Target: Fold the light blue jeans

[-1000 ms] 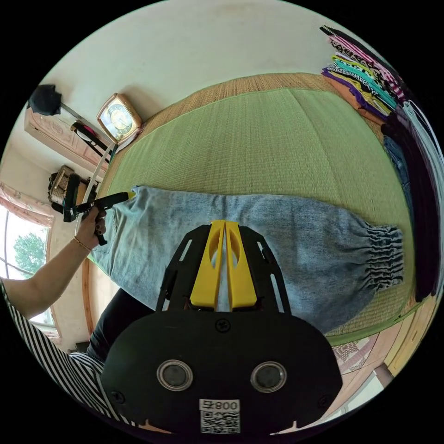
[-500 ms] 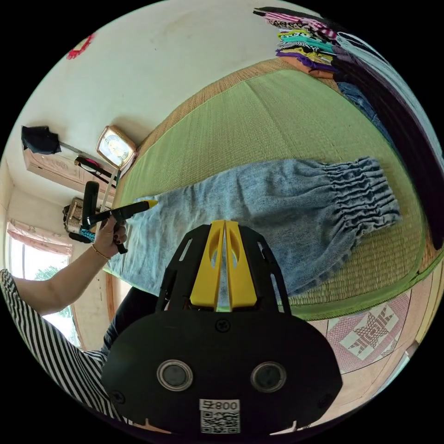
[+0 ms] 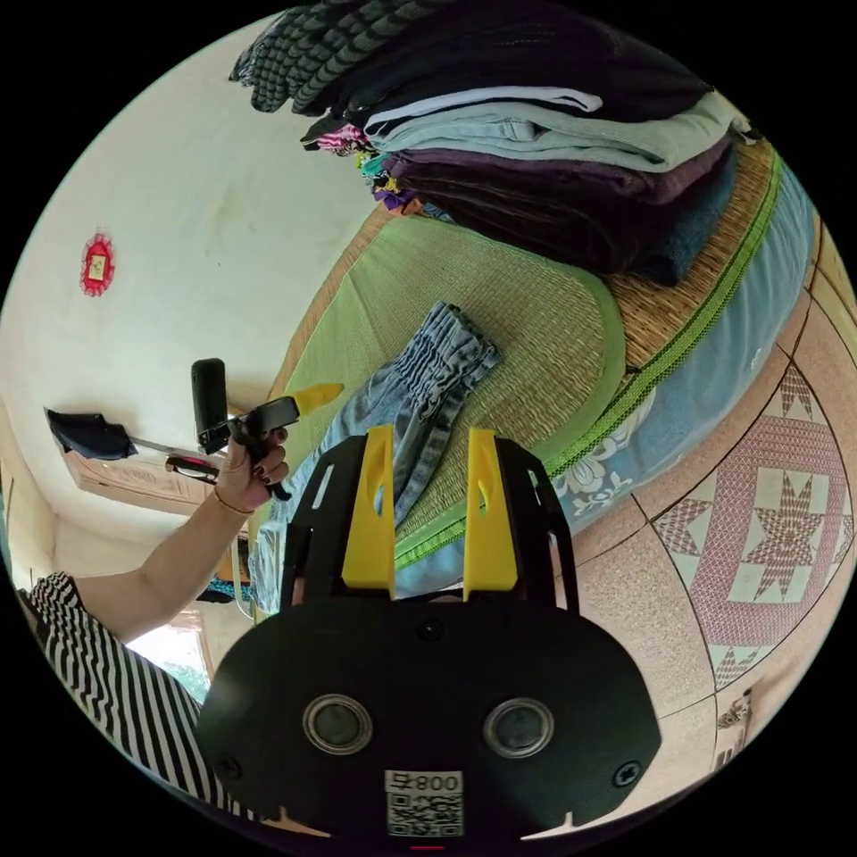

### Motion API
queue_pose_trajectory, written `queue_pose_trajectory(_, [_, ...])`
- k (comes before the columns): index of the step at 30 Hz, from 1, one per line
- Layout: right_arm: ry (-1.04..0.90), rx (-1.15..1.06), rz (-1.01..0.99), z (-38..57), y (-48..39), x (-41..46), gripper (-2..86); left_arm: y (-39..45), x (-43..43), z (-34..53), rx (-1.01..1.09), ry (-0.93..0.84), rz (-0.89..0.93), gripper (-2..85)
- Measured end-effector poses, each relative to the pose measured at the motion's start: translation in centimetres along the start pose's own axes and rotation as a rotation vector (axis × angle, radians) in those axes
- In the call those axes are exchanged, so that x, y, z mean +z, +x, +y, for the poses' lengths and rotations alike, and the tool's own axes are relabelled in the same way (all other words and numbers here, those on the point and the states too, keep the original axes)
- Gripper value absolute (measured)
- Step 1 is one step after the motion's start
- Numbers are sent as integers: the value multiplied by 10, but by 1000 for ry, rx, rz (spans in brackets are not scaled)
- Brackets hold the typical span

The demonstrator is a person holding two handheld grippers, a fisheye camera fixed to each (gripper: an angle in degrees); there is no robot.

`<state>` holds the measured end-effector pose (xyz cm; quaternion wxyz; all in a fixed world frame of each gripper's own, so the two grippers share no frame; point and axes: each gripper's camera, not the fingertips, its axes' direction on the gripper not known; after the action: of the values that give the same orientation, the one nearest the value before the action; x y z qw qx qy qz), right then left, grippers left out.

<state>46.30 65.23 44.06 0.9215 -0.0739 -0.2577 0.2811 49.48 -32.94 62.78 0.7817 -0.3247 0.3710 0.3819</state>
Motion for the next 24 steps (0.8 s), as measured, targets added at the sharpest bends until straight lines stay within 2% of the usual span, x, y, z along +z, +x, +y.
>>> queue_pose_trajectory(9, [-38, 21, -52, -13, 21, 15, 100, 4, 77, -96, 85, -239, -6, 106])
queue_pose_trajectory(11, [-38, 28, -61, -13, 27, 17, 86, 8, 84, -104, 126, -245, -41, 88])
queue_pose_trajectory(15, [-47, 40, -95, -14, 37, 20, 73, 11, 93, -113, 133, -305, -3, 60])
queue_pose_trajectory(24, [-15, 70, -191, -2, 56, 10, 39, 30, 75, -118, 151, -292, -20, 30])
